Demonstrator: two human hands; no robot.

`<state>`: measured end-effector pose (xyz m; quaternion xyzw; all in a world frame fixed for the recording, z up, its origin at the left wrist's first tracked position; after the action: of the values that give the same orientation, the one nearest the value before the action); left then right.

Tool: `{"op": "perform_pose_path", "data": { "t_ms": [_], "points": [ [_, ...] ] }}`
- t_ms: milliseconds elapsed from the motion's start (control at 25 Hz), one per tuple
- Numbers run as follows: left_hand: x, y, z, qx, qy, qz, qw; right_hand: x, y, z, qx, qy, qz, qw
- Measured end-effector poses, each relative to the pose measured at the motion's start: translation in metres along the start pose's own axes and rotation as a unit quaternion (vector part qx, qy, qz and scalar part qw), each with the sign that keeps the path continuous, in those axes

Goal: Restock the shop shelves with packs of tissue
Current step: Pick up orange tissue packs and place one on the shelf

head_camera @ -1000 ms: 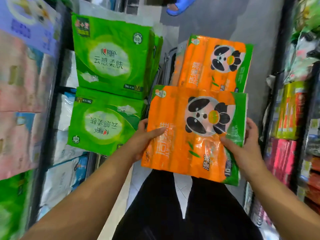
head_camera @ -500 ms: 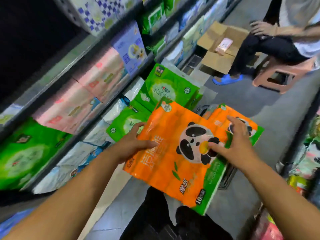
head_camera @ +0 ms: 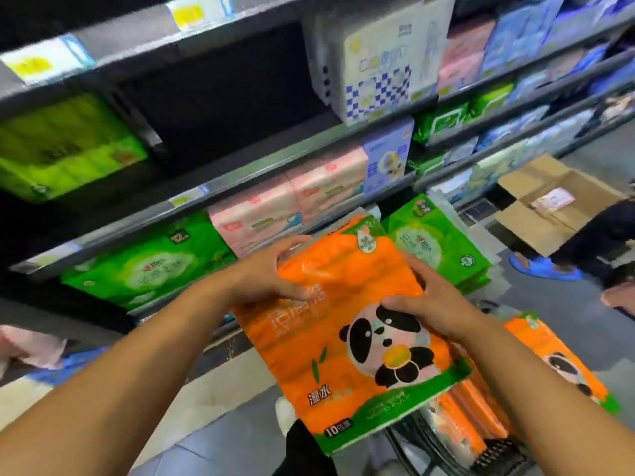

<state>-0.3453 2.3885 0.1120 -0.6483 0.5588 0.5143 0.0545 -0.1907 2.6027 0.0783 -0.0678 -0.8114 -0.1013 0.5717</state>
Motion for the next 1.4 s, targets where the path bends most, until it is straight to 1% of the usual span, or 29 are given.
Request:
{"op": "perform_pose_path", "data": {
  "t_ms": [40,120,160,200,240,280,320,360,400,440,520,560,680,760,840,1000,1080,1120,1200,1280,1400],
  "points": [
    [0.005,0.017,-0.005,-0.05,-0.002,0.042,0.998,0.005,-0.008,0.007,0.001,0.002,-0.005,1.0],
    [0.019,0.055,-0.019,-0.193,-0.002,0.099,0.976,0.019,-0.024,0.027,0.0,0.012,-0.002,1.0],
    [0.03,0.072,-0.027,-0.256,-0.001,0.098,0.962,0.028,-0.031,0.036,-0.008,0.011,0.003,1.0],
    [0.043,0.085,-0.033,-0.3,0.009,0.068,0.951,0.036,-0.036,0.047,-0.019,0.012,0.007,1.0],
    [0.058,0.09,-0.035,-0.317,0.034,-0.001,0.948,0.044,-0.04,0.057,-0.027,0.014,0.012,0.999],
    [0.072,0.088,-0.034,-0.306,0.065,-0.102,0.944,0.052,-0.044,0.066,-0.034,0.016,0.017,0.999],
    [0.086,0.084,-0.029,-0.281,0.083,-0.211,0.933,0.06,-0.05,0.079,-0.042,0.021,0.023,0.999],
    [0.091,0.08,-0.025,-0.256,0.088,-0.296,0.916,0.066,-0.055,0.091,-0.052,0.026,0.027,0.998],
    [0.094,0.08,-0.021,-0.24,0.085,-0.341,0.905,0.075,-0.063,0.101,-0.057,0.032,0.033,0.997],
    [0.094,0.085,-0.017,-0.239,0.07,-0.355,0.901,0.084,-0.07,0.11,-0.063,0.036,0.04,0.997],
    [0.093,0.111,-0.006,-0.264,0.033,-0.345,0.9,0.098,-0.084,0.127,-0.078,0.04,0.055,0.995],
    [0.091,0.124,-0.002,-0.272,0.021,-0.342,0.899,0.107,-0.089,0.134,-0.093,0.046,0.04,0.994],
    [0.08,0.165,0.012,-0.29,-0.013,-0.319,0.902,0.125,-0.097,0.162,-0.141,0.081,-0.099,0.982],
    [0.071,0.187,0.023,-0.314,-0.028,-0.258,0.913,0.128,-0.096,0.181,-0.142,0.063,-0.072,0.985],
    [0.061,0.204,0.029,-0.331,-0.043,-0.25,0.909,0.145,-0.098,0.193,-0.138,0.076,-0.001,0.988],
    [0.038,0.222,0.032,-0.359,-0.049,-0.362,0.859,0.18,-0.083,0.216,-0.178,0.087,0.122,0.972],
    [0.019,0.228,0.033,-0.388,-0.028,-0.394,0.833,0.2,-0.074,0.227,-0.21,0.078,0.132,0.966],
    [0.009,0.231,0.033,-0.409,-0.021,-0.389,0.825,0.211,-0.07,0.23,-0.225,0.081,0.123,0.963],
    [-0.008,0.239,0.034,-0.457,-0.03,-0.372,0.807,0.233,-0.065,0.232,-0.234,0.122,0.125,0.956],
    [-0.019,0.243,0.035,-0.494,-0.052,-0.361,0.789,0.247,-0.06,0.237,-0.22,0.158,0.131,0.954],
    [-0.031,0.239,0.034,-0.549,-0.075,-0.306,0.774,0.258,-0.052,0.243,-0.189,0.225,0.131,0.947]
  ]
}}
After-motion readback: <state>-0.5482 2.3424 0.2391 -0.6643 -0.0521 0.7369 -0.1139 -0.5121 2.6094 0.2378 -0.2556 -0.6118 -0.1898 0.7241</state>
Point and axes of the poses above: each hand's wrist, its own z-axis towards the middle knuckle, its own y-axis out of the back of the hand, x = y × z, the point moved 6 cm from there along z, towards the middle knuckle, and after that the axes turned 5 degrees about -x, right-handed, at the moved point
